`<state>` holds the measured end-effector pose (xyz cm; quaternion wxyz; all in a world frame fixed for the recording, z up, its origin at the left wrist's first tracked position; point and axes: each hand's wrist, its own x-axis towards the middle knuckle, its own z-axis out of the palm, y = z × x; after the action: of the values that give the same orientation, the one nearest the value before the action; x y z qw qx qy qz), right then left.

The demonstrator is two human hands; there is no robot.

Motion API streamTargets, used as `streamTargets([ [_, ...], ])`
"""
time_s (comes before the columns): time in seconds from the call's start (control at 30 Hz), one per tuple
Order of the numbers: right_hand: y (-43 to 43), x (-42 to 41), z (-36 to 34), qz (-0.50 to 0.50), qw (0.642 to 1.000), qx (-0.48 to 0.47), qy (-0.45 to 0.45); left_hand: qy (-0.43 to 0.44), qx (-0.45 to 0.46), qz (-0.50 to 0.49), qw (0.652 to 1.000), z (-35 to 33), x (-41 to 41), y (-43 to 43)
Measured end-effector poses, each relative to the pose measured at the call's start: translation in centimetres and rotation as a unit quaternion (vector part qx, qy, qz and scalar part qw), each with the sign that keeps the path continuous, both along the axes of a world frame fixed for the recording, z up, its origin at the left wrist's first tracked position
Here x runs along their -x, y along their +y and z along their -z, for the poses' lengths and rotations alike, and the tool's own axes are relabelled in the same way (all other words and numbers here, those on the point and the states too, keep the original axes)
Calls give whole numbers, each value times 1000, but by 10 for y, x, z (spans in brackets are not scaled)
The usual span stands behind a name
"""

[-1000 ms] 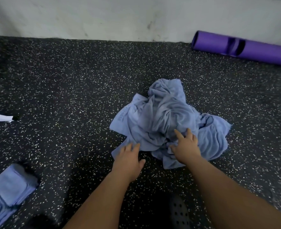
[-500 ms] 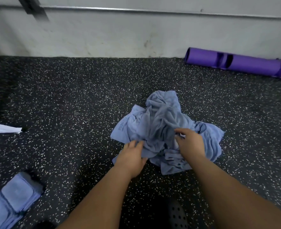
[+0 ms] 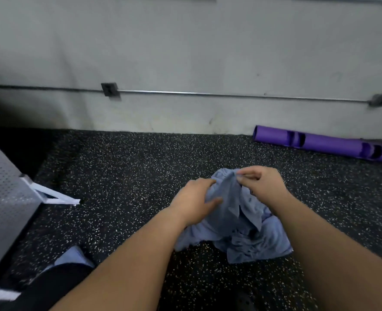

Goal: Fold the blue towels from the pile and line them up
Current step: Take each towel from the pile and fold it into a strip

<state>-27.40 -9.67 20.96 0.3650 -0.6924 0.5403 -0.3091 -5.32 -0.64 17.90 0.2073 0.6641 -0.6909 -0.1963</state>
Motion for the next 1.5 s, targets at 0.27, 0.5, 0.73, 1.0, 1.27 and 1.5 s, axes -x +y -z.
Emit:
streamTargets([
  [0.27,61,-40,-72,-73,988,-2,-139,87,109,-13,990,-82,-8,51],
  [0.5,101,-67,-91,-157,969,-41,-185,100,134,-55,984,-96,-36,83],
  [0.73,114,-72,-87,-142,973,-59,-170,163,127,-89,974,-97,-74,97],
  [1.0,95,-80,-73,-131,987,14,-93,258,105,-102,955,-92,-94,91],
  [1.27,67,-92,-60,-131,987,33,-83,246,71,-82,963,-83,-104,69],
  [1.5,40,-98,-51,-147,987,68,-14,135,85,-79,984,-81,-111,53],
])
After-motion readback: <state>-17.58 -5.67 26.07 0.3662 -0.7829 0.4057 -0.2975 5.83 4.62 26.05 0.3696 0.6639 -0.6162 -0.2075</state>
